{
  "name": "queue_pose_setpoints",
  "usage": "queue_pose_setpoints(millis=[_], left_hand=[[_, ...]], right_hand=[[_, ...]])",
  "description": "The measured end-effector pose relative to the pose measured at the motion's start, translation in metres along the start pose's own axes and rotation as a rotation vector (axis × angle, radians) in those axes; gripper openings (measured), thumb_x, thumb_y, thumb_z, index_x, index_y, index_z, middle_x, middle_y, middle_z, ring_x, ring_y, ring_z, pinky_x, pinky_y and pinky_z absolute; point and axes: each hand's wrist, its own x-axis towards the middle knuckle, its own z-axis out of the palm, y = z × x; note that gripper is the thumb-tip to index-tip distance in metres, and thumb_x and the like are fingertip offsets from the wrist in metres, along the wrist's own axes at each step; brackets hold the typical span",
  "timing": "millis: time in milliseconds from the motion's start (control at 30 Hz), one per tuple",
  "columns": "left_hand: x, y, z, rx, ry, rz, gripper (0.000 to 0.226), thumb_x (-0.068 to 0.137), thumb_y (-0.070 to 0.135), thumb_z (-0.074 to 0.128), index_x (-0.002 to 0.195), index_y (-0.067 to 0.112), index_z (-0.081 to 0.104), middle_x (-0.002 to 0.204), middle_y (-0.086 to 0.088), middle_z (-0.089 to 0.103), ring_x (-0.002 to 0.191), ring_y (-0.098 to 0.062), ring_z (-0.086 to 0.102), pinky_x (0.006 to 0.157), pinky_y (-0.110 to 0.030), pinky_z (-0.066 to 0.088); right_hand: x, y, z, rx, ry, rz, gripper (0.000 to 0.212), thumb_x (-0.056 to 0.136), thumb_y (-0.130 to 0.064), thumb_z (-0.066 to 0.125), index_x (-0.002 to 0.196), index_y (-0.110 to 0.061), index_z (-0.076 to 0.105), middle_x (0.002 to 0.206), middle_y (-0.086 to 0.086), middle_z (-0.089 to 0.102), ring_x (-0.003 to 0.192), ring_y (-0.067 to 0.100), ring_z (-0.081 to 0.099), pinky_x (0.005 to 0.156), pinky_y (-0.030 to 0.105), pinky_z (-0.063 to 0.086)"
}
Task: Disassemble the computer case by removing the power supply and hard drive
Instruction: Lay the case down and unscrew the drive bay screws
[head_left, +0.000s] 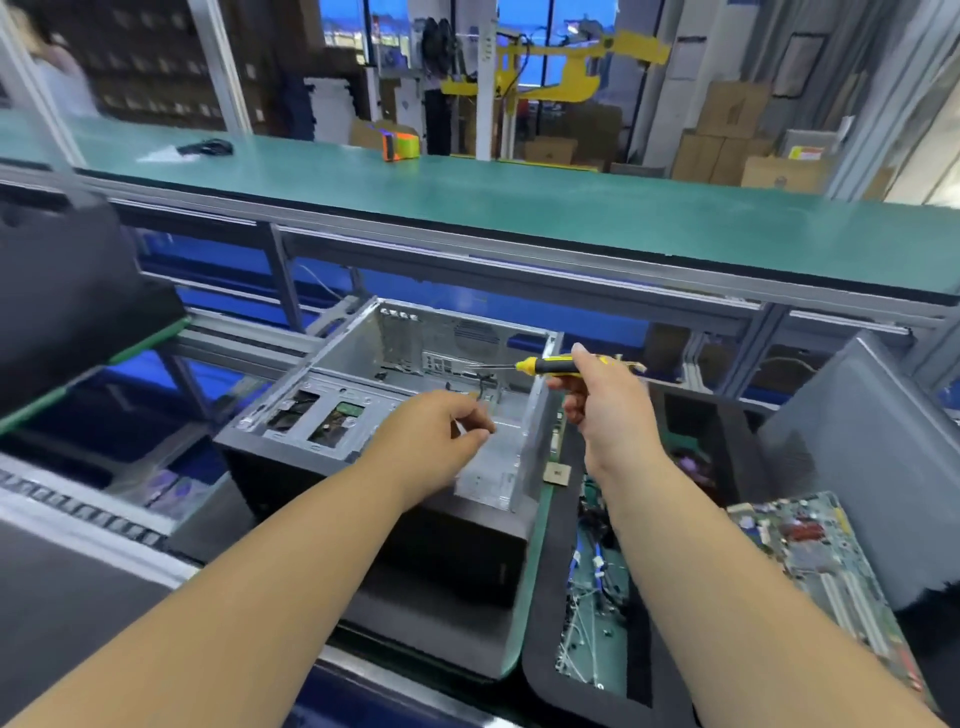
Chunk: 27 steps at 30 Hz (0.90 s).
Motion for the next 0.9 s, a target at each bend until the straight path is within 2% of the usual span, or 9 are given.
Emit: queue_pose_setpoints(millis=[100, 233, 367, 467, 567, 633, 767, 900], left_hand=[[0.005, -0.024, -0.021, 0.009, 0.023, -0.003, 0.011, 0.091, 0.028, 0.064, 0.085, 0.035, 0.070, 0.081, 0.040, 0.055, 0.071, 0.005, 0.056, 0.057, -0.020, 0.040], [0.015, -0.067, -0.049, 0.012, 0.046, -0.018, 0.013, 0.090, 0.030, 0.065, 0.083, 0.040, 0.068, 0.081, 0.024, 0.061, 0.075, -0.002, 0.058, 0.066, -0.024, 0.048], [0.027, -0.116, -0.081, 0.010, 0.074, -0.031, 0.013, 0.089, 0.027, 0.067, 0.087, 0.039, 0.066, 0.086, 0.021, 0.060, 0.079, 0.001, 0.056, 0.068, -0.020, 0.045], [0.035, -0.152, -0.106, 0.087, 0.088, -0.025, 0.014, 0.087, 0.028, 0.068, 0.097, 0.038, 0.066, 0.094, 0.022, 0.059, 0.087, 0.000, 0.054, 0.078, -0.023, 0.046], [0.044, -0.182, -0.128, 0.152, 0.134, -0.025, 0.024, 0.084, 0.029, 0.073, 0.106, 0.033, 0.065, 0.103, 0.017, 0.057, 0.101, -0.011, 0.055, 0.091, -0.033, 0.047], [0.051, -0.198, -0.137, 0.163, 0.139, -0.055, 0.030, 0.080, 0.034, 0.076, 0.107, 0.031, 0.064, 0.109, 0.012, 0.057, 0.105, -0.014, 0.053, 0.094, -0.037, 0.047], [0.058, -0.219, -0.140, 0.130, 0.043, -0.043, 0.036, 0.078, 0.038, 0.078, 0.110, 0.032, 0.062, 0.111, 0.011, 0.053, 0.107, -0.012, 0.051, 0.092, -0.033, 0.046], [0.058, -0.227, -0.133, 0.165, -0.006, 0.005, 0.036, 0.079, 0.037, 0.077, 0.112, 0.032, 0.061, 0.116, 0.012, 0.052, 0.112, -0.013, 0.049, 0.094, -0.030, 0.043]], right_hand=[[0.006, 0.003, 0.029, -0.001, -0.013, -0.005, 0.023, 0.100, -0.032, 0.053, 0.094, -0.014, 0.066, 0.073, -0.001, 0.072, 0.052, 0.004, 0.049, 0.055, 0.022, 0.038], [0.012, 0.016, 0.071, -0.046, 0.009, -0.011, 0.020, 0.098, -0.035, 0.055, 0.090, -0.019, 0.065, 0.078, -0.003, 0.075, 0.067, 0.009, 0.057, 0.062, 0.028, 0.040], [0.020, 0.034, 0.118, -0.054, 0.022, 0.027, 0.024, 0.098, -0.035, 0.056, 0.094, -0.013, 0.066, 0.076, 0.000, 0.073, 0.055, 0.005, 0.050, 0.058, 0.025, 0.039], [0.026, 0.046, 0.153, -0.082, 0.021, 0.026, 0.027, 0.098, -0.035, 0.056, 0.095, -0.009, 0.065, 0.076, 0.001, 0.073, 0.051, 0.005, 0.048, 0.056, 0.023, 0.039], [0.031, 0.052, 0.185, -0.143, 0.034, -0.019, 0.033, 0.097, -0.035, 0.057, 0.095, -0.004, 0.066, 0.078, 0.001, 0.074, 0.054, 0.004, 0.050, 0.057, 0.023, 0.040], [0.032, 0.054, 0.204, -0.201, 0.041, -0.057, 0.030, 0.096, -0.037, 0.057, 0.090, -0.008, 0.065, 0.081, 0.003, 0.074, 0.058, 0.005, 0.052, 0.062, 0.027, 0.042], [0.029, 0.055, 0.234, -0.358, 0.046, -0.160, 0.026, 0.094, -0.042, 0.057, 0.081, -0.019, 0.063, 0.083, 0.003, 0.072, 0.072, 0.014, 0.058, 0.071, 0.036, 0.046], [0.026, 0.058, 0.250, -0.541, 0.040, -0.241, 0.029, 0.095, -0.045, 0.054, 0.077, -0.023, 0.059, 0.076, -0.003, 0.067, 0.068, 0.007, 0.056, 0.064, 0.034, 0.044]])
